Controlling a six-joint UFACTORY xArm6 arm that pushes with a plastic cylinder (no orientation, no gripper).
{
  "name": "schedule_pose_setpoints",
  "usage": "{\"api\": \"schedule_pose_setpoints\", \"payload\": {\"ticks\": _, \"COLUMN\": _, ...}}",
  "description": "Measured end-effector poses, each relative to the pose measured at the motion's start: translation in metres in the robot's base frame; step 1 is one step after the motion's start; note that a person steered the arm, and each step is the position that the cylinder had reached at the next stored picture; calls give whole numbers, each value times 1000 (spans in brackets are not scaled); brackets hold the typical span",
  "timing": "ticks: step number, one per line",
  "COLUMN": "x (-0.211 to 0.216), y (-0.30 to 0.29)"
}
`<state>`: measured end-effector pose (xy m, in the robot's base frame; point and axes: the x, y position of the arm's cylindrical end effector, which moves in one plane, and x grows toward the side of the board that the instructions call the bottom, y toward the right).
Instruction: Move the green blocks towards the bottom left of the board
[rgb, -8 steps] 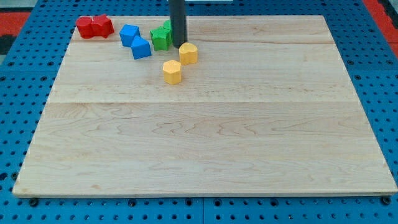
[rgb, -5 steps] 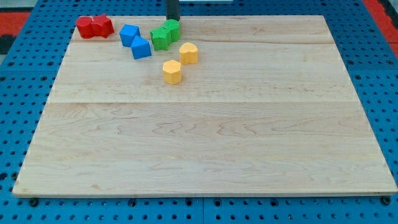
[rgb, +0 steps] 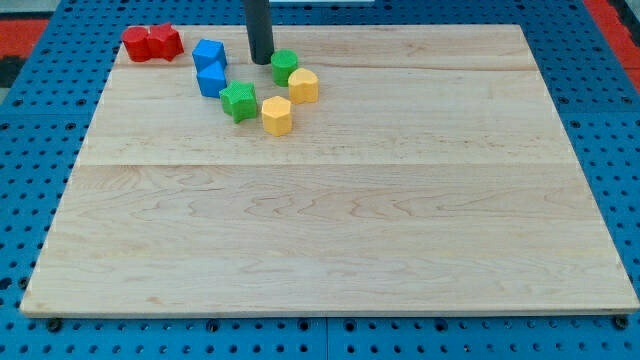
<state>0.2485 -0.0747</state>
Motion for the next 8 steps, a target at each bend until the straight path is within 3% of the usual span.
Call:
{"api": "schedule_pose_setpoints", "payload": {"ticks": 1, "x": -11, "y": 92}}
{"api": "schedule_pose_setpoints", "payload": {"ticks": 3, "x": 26, "y": 31}}
{"api": "schedule_pose_setpoints", "payload": {"ticks": 4, "x": 98, "y": -7}}
{"api": "schedule_pose_setpoints", "payload": {"ticks": 5, "x": 130, "y": -50}}
{"api": "schedule_pose_setpoints", "payload": {"ticks": 8, "x": 170, "y": -24}}
